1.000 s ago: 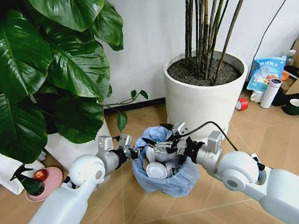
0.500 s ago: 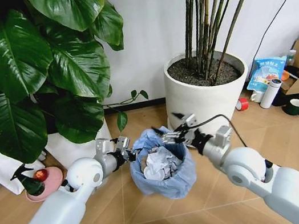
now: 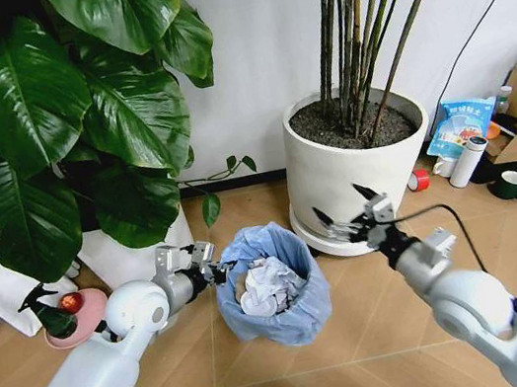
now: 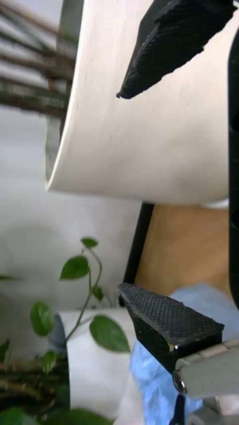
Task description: Pick up the trash bin and place the garbage on the floor into it.
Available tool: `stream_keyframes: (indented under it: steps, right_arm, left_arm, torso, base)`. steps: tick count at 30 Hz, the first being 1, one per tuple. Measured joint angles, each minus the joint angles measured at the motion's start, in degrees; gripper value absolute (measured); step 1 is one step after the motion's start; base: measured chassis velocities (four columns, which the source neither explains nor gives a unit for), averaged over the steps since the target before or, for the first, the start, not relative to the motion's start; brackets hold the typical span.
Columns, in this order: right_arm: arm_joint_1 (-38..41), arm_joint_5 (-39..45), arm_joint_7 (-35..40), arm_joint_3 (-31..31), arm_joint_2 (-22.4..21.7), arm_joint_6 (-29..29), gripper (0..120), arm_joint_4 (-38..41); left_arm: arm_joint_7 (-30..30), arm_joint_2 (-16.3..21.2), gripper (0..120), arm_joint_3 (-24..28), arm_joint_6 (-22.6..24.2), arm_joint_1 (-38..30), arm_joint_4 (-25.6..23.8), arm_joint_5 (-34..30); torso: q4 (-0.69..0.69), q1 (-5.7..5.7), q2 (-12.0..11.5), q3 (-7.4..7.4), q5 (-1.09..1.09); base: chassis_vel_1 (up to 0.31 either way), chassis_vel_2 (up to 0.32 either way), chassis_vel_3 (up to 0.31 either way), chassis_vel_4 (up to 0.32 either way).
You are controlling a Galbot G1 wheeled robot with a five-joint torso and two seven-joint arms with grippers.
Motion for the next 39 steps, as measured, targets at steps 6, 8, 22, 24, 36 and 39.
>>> stream_keyframes:
  steps: [6,8,22,24,36,39]
  right_arm:
    - [-8.78,-5.42,-0.63,6.58,3.95,3.44,100,0.42]
    - [-12.61,-8.36,-1.57,9.04,6.64,5.29,100,-0.15]
    - [-14.82,-9.03,-2.73,10.24,12.28,5.59,100,-2.34]
    - [-14.80,-9.28,-2.98,10.05,12.70,5.61,100,-2.65]
    - [-15.82,-9.86,-3.20,10.38,13.55,5.43,100,-2.55]
    - [-16.33,-9.94,-3.20,10.62,13.79,5.43,100,-2.38]
  left_arm:
    - [0.05,0.04,0,0.00,0.00,-0.06,0.06,0.12]
    - [0.05,0.06,0,0.04,0.00,0.02,0.12,0.29]
    - [0.26,1.06,0,0.15,0.00,0.24,-0.50,0.26]
    - [0.39,1.39,0,-0.07,0.00,0.35,-0.65,0.24]
    - [0.76,1.69,0,-0.22,0.00,0.66,-1.35,0.10]
    - [0.79,1.75,0,-0.22,0.00,0.77,-1.50,0.10]
  torso:
    - [0.00,0.00,0.00,0.00,0.00]
    - [0.00,0.00,0.00,0.00,0.01]
    - [0.02,0.00,0.00,0.00,-0.01]
    - [0.02,0.00,0.00,0.00,-0.01]
    - [0.01,0.00,0.00,0.00,-0.01]
    - [-0.02,0.00,0.00,0.01,0.00]
  base:
    - [0.000,0.000,0.000,0.000]
    - [0.000,0.000,0.000,0.000]
    - [0.000,0.000,0.000,0.000]
    - [-0.028,-0.022,0.041,0.032]
    - [-0.161,-0.162,0.167,0.166]
    - [-0.245,-0.262,0.254,0.256]
